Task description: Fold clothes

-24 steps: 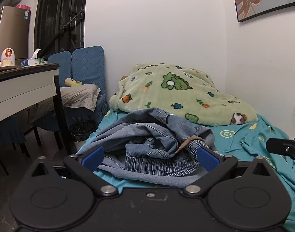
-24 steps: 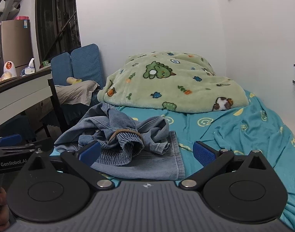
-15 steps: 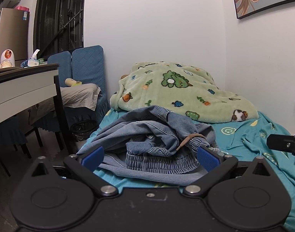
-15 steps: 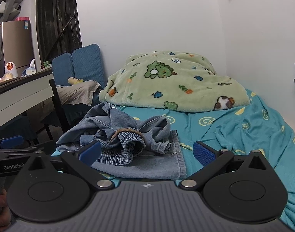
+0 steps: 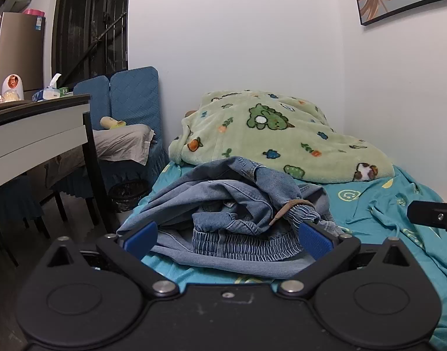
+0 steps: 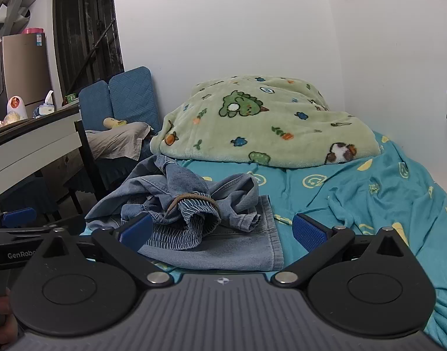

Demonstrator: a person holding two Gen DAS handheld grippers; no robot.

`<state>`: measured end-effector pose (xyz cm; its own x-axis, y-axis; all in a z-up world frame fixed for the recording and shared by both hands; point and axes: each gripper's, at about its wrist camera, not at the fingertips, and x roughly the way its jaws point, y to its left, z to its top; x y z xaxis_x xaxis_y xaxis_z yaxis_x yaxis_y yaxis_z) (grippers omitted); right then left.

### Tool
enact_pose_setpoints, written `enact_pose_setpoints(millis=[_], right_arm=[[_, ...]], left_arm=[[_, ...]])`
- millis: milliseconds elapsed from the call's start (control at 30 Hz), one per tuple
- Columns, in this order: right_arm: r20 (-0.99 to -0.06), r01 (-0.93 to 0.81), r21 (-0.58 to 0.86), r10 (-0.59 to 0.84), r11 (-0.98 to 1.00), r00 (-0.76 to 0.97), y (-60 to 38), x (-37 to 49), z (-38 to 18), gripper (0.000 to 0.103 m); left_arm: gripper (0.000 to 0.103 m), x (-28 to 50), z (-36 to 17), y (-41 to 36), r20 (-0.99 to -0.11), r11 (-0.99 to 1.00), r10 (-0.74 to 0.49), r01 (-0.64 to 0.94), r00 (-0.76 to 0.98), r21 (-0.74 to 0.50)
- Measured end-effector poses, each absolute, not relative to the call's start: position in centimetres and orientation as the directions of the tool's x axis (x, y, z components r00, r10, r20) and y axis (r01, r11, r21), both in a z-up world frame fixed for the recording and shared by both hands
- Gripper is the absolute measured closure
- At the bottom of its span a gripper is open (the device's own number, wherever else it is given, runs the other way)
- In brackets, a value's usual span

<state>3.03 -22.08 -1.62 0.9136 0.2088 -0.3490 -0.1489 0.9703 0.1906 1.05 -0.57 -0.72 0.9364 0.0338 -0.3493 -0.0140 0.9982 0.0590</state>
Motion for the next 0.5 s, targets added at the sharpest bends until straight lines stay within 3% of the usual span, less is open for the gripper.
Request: enact_pose_setpoints(millis=[500], right_arm=[[-0.36,-0.154,0.176,0.209,0.972,0.909,-21.79,3.26,-1.88,0.0]], left_arm=[[0.0,0.96,-0.66,-0.74,-0.355,0.998,0.036,-0.014,0.934,0.063]])
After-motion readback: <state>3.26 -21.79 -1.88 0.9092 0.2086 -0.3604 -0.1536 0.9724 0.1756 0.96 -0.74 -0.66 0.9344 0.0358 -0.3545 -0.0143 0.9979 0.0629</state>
